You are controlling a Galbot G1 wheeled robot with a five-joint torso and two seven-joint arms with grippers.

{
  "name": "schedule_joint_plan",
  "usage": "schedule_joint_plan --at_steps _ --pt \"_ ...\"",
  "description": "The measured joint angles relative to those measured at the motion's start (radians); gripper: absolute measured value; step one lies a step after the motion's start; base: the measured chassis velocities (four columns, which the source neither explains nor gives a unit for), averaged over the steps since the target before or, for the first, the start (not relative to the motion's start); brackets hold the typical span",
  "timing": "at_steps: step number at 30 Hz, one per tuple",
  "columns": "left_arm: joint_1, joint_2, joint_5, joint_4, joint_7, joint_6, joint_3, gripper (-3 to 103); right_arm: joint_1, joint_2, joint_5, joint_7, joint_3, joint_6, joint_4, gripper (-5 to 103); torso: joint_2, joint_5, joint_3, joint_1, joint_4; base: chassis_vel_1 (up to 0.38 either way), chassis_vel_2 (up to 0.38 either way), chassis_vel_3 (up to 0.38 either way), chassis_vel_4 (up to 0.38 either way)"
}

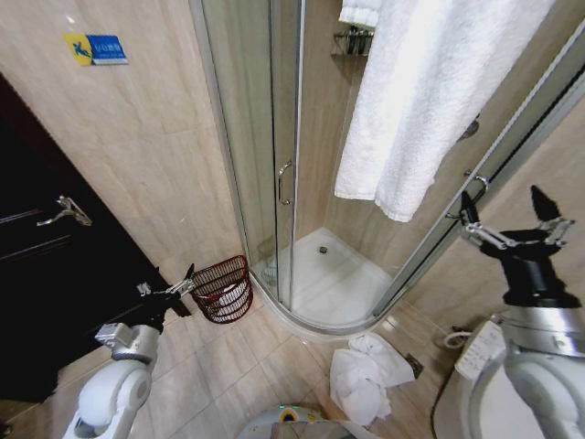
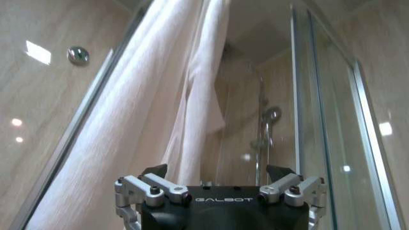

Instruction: Discard the used towel into the hamper.

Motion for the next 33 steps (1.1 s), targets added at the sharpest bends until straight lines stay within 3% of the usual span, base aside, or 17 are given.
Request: schedule_joint_plan --at_steps 6,13,23,29,33 --pt "0.0 0.0 0.0 0.0 0.0 0.0 0.0 100 0.058 -0.105 0.068 -0.007 0.085 -0.015 -0.017 100 0.038 0.0 0.02 0.018 -0.0001 0.0 0.0 0.0 0.0" --pt "0.0 0.0 0.0 0.0 0.0 0.0 0.0 100 0.166 -0.291 0.167 -0.006 0.117 -0.055 -0.087 100 0.091 0.0 0.048 0.043 0.0002 0.0 0.0 0.0 0.0" --pt "0.0 0.0 0.0 0.0 0.0 0.0 0.0 100 0.32 -0.413 0.394 0.075 0.158 -0.217 -0.092 100 0.162 0.0 0.086 0.076 0.0 0.0 0.0 0.0 0.0" --pt "0.0 0.0 0.0 0.0 0.0 0.0 0.0 100 0.423 -0.488 0.446 0.074 0.15 -0.238 -0.155 100 0.197 -0.0001 0.104 0.092 0.0 0.0 0.0 0.0 0.0" --pt "0.0 0.0 0.0 0.0 0.0 0.0 0.0 100 0.545 -0.572 0.46 0.057 0.086 -0.241 -0.235 100 0.233 0.0 0.123 0.109 -0.0001 0.0 0.0 0.0 0.0"
